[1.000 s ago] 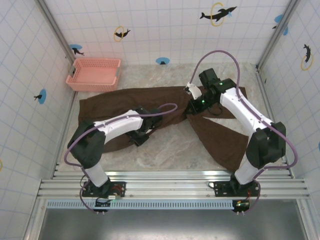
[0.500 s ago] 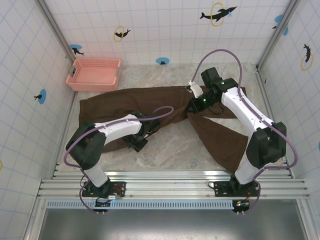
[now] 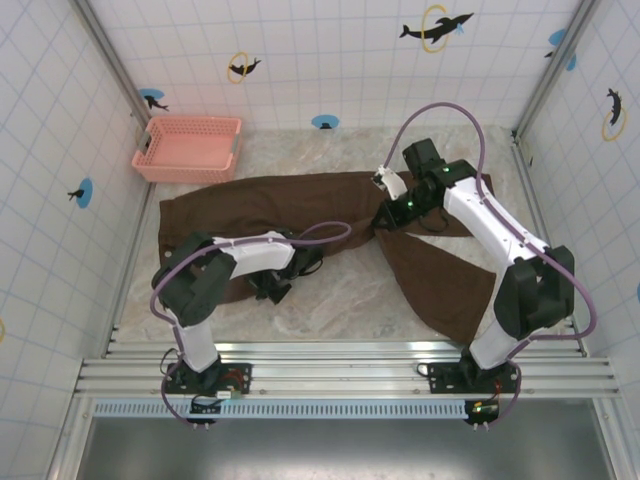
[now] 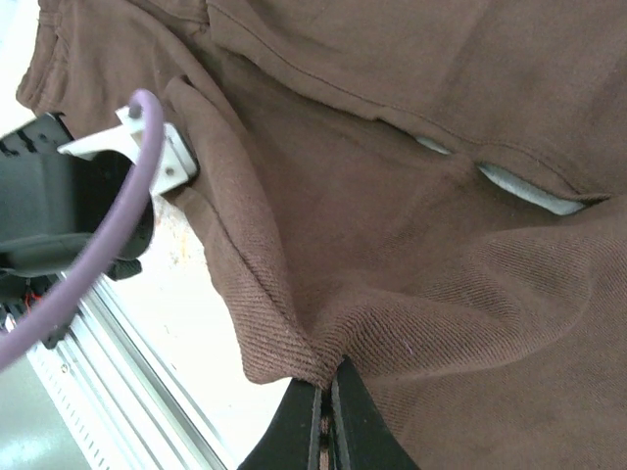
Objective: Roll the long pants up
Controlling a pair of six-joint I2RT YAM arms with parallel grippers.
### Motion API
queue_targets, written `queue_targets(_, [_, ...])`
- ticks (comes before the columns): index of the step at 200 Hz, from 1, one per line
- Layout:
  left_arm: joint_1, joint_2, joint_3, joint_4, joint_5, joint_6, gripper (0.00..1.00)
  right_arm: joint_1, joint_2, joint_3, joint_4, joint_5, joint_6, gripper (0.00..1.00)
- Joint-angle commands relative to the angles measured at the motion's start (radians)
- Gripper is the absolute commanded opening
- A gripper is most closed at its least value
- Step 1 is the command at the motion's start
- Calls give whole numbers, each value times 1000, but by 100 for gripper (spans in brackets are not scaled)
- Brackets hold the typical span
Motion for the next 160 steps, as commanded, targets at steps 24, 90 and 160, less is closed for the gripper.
queue_targets(24, [15, -186, 121, -209, -146, -25, 0, -11, -36, -38, -57, -20, -79, 1])
queue_targets(90, [301, -294, 328, -244, -240, 195, 0, -15, -34, -88, -170, 56, -153, 2])
queue_targets(160, [545, -22, 635, -107, -237, 485, 0, -46, 245, 260, -264, 264, -145, 1])
